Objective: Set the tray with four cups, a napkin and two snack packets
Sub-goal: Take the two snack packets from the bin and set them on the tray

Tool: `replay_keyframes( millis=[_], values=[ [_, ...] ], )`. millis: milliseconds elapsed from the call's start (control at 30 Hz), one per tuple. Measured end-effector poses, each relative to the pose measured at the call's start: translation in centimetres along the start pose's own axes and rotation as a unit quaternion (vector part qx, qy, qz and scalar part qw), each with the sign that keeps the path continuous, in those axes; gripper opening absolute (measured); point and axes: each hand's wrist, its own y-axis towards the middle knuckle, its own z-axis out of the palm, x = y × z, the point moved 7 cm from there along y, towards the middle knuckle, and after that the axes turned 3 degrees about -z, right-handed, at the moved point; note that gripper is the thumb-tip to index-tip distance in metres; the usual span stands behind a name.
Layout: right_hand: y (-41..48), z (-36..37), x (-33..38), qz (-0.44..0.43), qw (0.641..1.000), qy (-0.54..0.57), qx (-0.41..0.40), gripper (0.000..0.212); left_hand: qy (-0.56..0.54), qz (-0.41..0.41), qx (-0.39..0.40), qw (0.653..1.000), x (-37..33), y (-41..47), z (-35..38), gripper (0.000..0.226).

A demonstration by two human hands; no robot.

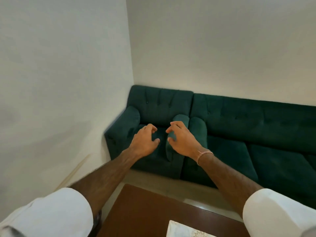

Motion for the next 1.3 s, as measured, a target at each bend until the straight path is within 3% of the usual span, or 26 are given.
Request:
replay_keyframes(
  millis=[367, 667, 833, 1167, 1300],
  values=[
    [-17.7, -9.7, -18.4, 0.208, 0.975, -0.008, -0.072, 0.027, 0.000, 0.117, 0.157, 0.981, -15.8, -0.4, 17.2, 0.045],
    [-38.9, -11.3, -38.2, 0.373, 0.923, 0.020, -0.090, 0.024, 0.028, 0.166, 0.301, 0.939, -27.5, -7.5, 40.1, 0.044],
    [-52.4, -8.5, -49.1, 0.440, 0.895, 0.050, -0.051, 0.021, 0.054, 0.178, 0.371, 0.910, -32.7, -13.4, 54.9, 0.046],
    [-75.3, -3.1, -64.1, 0.590, 0.804, 0.075, -0.033, 0.024, 0.083, 0.202, 0.505, 0.835, -39.4, -24.9, 82.0, 0.036],
    [-84.1, -1.7, -67.0, 0.658, 0.751, 0.016, -0.055, 0.032, 0.055, 0.219, 0.542, 0.810, -42.7, -30.0, 91.0, 0.032]
  ],
)
